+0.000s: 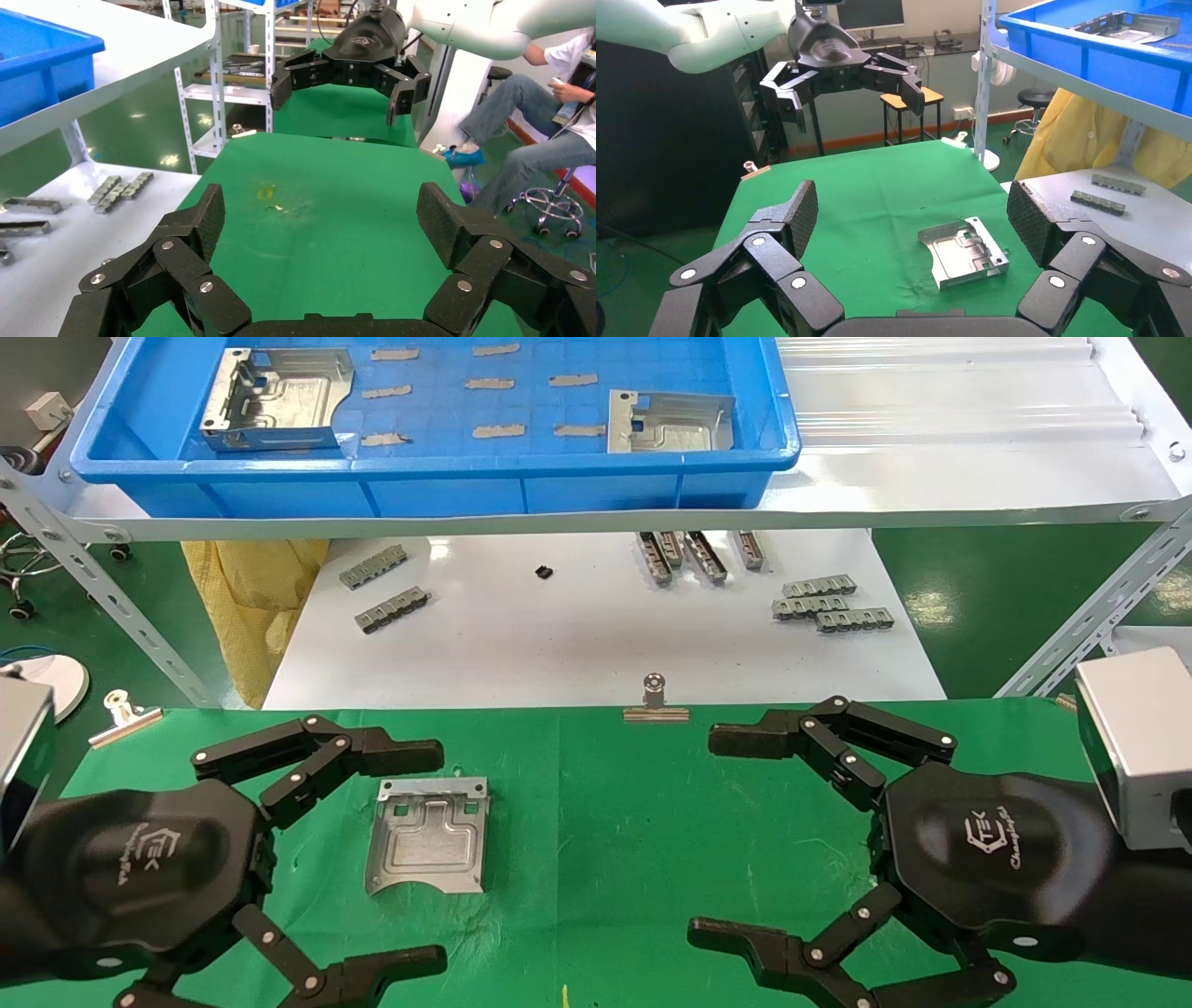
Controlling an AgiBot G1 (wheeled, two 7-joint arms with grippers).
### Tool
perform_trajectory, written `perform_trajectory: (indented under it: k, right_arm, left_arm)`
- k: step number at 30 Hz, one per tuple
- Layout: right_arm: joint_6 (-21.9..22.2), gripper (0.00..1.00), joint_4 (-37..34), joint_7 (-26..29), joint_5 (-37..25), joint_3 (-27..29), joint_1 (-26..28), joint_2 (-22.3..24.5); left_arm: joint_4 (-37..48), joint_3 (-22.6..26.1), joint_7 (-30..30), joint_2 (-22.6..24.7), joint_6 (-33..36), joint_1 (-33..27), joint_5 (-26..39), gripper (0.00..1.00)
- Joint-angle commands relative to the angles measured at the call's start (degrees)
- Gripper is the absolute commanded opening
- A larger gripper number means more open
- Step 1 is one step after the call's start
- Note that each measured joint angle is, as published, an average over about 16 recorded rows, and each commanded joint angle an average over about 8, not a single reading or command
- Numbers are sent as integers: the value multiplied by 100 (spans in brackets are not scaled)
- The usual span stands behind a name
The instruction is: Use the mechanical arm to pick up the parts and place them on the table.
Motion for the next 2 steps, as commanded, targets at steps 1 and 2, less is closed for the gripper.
perform_trajectory:
  k: [1, 2]
  right_arm:
    - [0, 100, 0, 0, 0, 0, 0, 0]
    - [0, 100, 0, 0, 0, 0, 0, 0]
  left_arm:
    - [19, 5, 7, 6, 1, -11, 8, 100]
    - [21, 6, 8, 7, 2, -12, 10, 100]
